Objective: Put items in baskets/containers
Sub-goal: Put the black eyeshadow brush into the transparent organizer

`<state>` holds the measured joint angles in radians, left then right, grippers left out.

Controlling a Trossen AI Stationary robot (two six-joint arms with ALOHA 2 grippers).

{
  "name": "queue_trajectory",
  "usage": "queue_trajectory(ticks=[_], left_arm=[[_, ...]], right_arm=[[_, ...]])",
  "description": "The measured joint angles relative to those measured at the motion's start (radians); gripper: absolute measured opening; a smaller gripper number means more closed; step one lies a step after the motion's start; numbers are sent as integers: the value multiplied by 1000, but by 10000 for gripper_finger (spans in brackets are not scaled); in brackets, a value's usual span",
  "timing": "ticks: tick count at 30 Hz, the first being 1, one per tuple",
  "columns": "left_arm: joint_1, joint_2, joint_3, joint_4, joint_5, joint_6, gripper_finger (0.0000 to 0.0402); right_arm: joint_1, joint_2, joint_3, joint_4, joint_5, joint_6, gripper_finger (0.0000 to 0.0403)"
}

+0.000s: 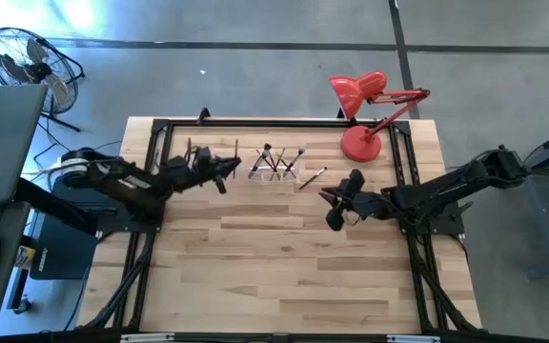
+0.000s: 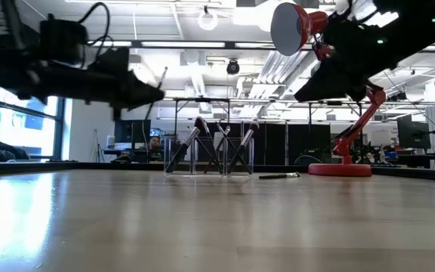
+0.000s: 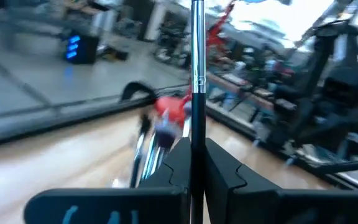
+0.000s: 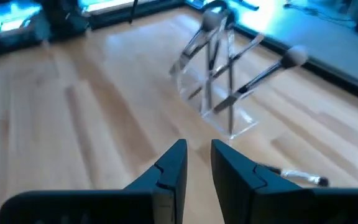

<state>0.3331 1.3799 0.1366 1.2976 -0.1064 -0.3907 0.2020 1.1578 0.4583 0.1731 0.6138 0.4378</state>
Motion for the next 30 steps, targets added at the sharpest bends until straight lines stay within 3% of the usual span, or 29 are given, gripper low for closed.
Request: queue_trajectory(ticks=[10, 16, 25, 30], left_arm=[[280, 257, 238, 47, 515, 21, 12], [326, 401, 363, 46, 689, 11, 12], [322, 506, 446, 37, 792, 0, 12], [321, 506, 446, 32, 779, 1, 58]], right_arm=[[-94, 21, 1, 89, -23, 52, 67], [-111, 21, 1, 85, -20, 137, 67], [-111, 21, 1, 82, -21, 191, 67], [-111, 21, 1, 82, -20, 191, 67]])
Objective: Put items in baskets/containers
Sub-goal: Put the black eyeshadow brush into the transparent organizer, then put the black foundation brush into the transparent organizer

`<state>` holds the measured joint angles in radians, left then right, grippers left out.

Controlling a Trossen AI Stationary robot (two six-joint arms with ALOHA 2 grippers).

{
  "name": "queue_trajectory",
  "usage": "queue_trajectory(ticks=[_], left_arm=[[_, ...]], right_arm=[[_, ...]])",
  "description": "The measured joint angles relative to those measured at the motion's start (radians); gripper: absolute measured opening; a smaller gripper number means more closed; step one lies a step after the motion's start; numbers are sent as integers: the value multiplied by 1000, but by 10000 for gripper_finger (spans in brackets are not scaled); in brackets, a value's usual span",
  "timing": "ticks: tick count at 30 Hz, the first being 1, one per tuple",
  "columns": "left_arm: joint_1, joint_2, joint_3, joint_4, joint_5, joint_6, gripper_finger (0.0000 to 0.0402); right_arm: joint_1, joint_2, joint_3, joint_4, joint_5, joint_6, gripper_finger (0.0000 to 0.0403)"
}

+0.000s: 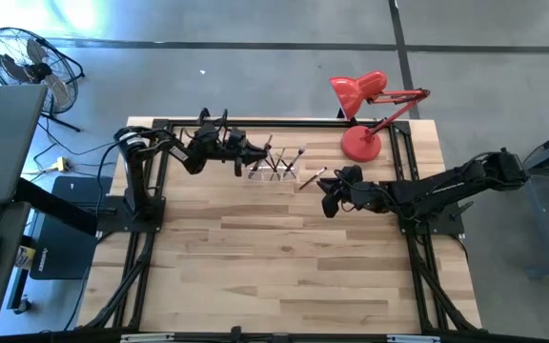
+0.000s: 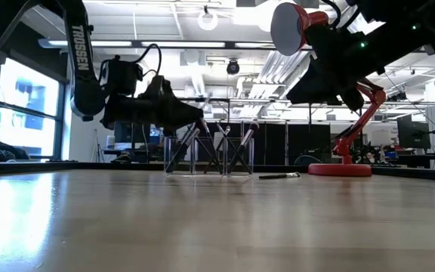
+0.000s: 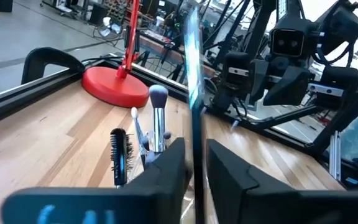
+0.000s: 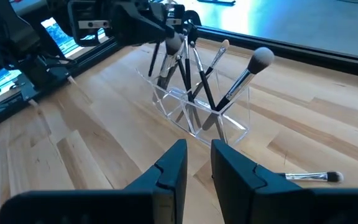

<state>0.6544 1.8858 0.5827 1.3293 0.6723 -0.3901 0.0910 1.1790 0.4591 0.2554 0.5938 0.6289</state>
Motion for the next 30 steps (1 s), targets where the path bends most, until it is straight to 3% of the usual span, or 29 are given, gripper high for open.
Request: queue_trajectory(ticks=[6, 16, 30], left_arm=[[0, 0, 0, -5, -1, 16, 96], [1, -12, 0, 39, -9, 48, 100], [1, -156, 67, 51, -24, 105, 101]], right_arm=[[0, 0, 0, 0, 8, 0, 67], [0, 0, 0, 0, 54, 0, 67], [0, 0, 0, 4, 52, 8, 67]])
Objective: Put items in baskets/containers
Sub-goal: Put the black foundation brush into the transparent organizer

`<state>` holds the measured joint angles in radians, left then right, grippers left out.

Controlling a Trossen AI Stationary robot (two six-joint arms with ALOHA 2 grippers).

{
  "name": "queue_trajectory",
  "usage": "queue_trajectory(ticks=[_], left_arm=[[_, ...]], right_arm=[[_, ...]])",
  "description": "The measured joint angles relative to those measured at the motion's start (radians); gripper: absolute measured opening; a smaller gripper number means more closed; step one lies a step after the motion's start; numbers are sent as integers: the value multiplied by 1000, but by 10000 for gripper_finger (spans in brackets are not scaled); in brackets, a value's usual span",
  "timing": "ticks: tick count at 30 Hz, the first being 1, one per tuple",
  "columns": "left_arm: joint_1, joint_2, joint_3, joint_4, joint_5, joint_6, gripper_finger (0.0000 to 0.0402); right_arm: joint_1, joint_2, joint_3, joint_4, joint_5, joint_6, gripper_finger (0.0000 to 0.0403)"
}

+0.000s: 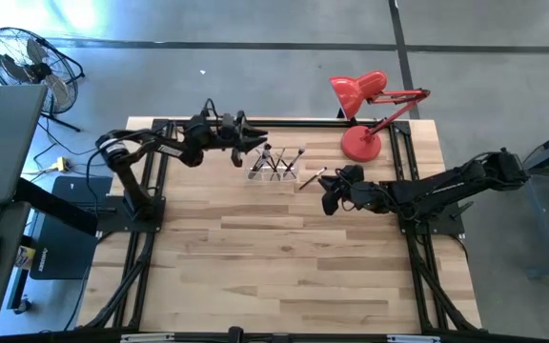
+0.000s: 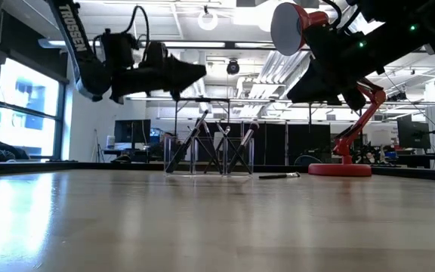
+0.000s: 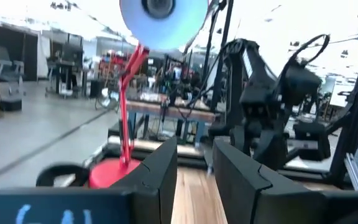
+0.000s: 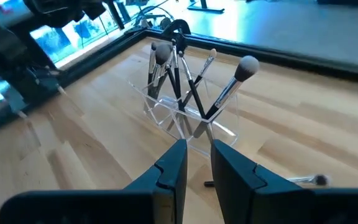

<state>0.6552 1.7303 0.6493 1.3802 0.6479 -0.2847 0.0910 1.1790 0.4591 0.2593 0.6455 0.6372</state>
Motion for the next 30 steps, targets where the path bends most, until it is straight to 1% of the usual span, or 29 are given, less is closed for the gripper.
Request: queue_trajectory(ticks=[3, 5, 7, 9, 12, 15, 17, 19, 20, 22, 24, 30], left_arm=[[0, -38, 28, -49, -1, 0, 101], [0, -77, 49, -140, -3, -1, 101], [0, -118, 75, -273, -4, 3, 101], [0, -159, 109, -447, -11, 42, 101], [-1, -216, 173, -758, -60, 162, 101], [-1, -245, 262, -1083, -177, 288, 101], [-1, -250, 327, -1294, -251, 351, 101], [-1, -250, 386, -1458, -322, 403, 101], [-1, -251, 412, -1524, -353, 430, 101], [-1, -252, 449, -1616, -401, 480, 101], [-1, -252, 470, -1665, -423, 501, 101], [-1, -252, 477, -1676, -431, 501, 101]], right_arm=[[0, 0, 0, 0, 6, 135, 67], [-9, 0, 0, -17, 33, 236, 67], [-28, 0, 0, -53, 34, 316, 67], [-54, 0, 0, -78, 9, 361, 67], [-86, 0, 0, -67, -4, 366, 64], [-110, 0, 0, -43, -11, 288, 44], [-127, 0, 0, -44, -25, 284, 20], [-146, 0, 0, -46, -47, 297, 6], [-155, 0, 0, -49, -66, 296, 5], [-172, 0, 0, -62, -107, 278, 7], [-186, 0, 0, -82, -132, 275, 2], [-217, 0, 0, -127, -138, 296, 1]])
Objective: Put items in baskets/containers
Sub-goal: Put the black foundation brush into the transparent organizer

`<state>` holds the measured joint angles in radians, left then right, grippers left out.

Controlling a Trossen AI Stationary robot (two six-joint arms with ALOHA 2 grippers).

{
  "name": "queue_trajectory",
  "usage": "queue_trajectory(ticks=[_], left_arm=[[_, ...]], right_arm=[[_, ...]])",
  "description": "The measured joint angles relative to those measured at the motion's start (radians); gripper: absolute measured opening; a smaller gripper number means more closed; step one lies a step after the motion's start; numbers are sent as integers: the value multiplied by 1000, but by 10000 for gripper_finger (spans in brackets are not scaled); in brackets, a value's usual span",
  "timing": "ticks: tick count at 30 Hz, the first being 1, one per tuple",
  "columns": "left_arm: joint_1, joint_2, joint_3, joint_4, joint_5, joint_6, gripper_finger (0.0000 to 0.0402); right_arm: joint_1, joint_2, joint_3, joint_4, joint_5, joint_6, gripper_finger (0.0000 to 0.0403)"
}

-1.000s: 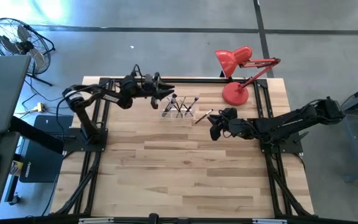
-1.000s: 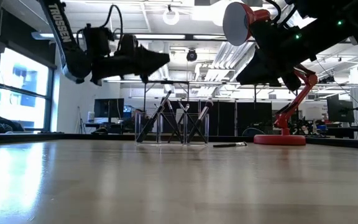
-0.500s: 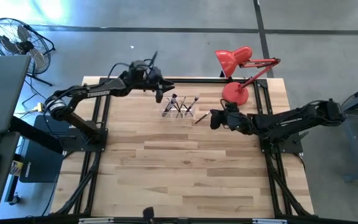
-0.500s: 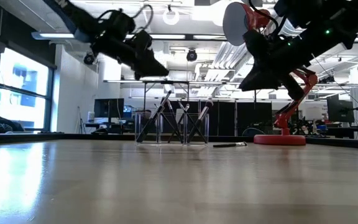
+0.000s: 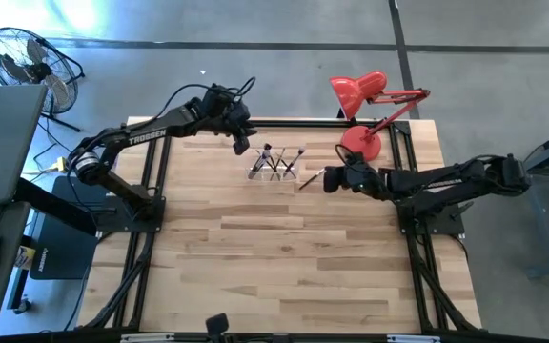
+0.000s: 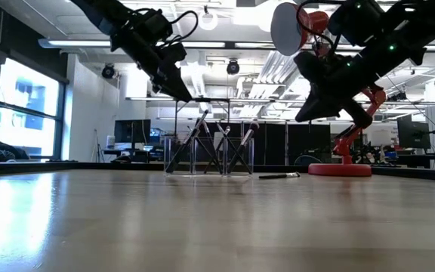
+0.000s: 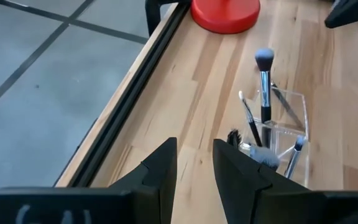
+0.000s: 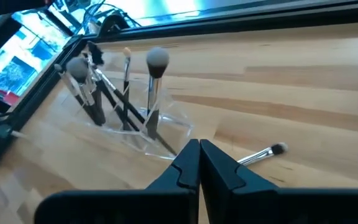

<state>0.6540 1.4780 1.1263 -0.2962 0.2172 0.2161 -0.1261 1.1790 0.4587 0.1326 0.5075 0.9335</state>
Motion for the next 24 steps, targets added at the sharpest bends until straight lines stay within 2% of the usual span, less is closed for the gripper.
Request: queue_trajectory(ticks=[4, 9, 13, 18, 20, 24], left_arm=[[0, 0, 0, -6, 13, -10, 101], [-27, 0, 0, -6, 3, -11, 101], [-55, 0, 0, -7, -19, -11, 101], [-103, 0, 0, -19, -30, -26, 101], [-128, 0, 0, -27, -29, -64, 101], [-193, 0, 0, -29, -67, -144, 101]], right_arm=[[-9, 0, 0, -1, 42, -2, 6], [-14, 0, 0, -1, 66, -82, 2], [-14, 0, 0, -1, 46, -219, 3], [-17, 0, 0, -3, -9, -251, 9], [-36, 0, 0, -22, -71, -264, 10], [-122, 0, 0, -78, -280, -286, 10]])
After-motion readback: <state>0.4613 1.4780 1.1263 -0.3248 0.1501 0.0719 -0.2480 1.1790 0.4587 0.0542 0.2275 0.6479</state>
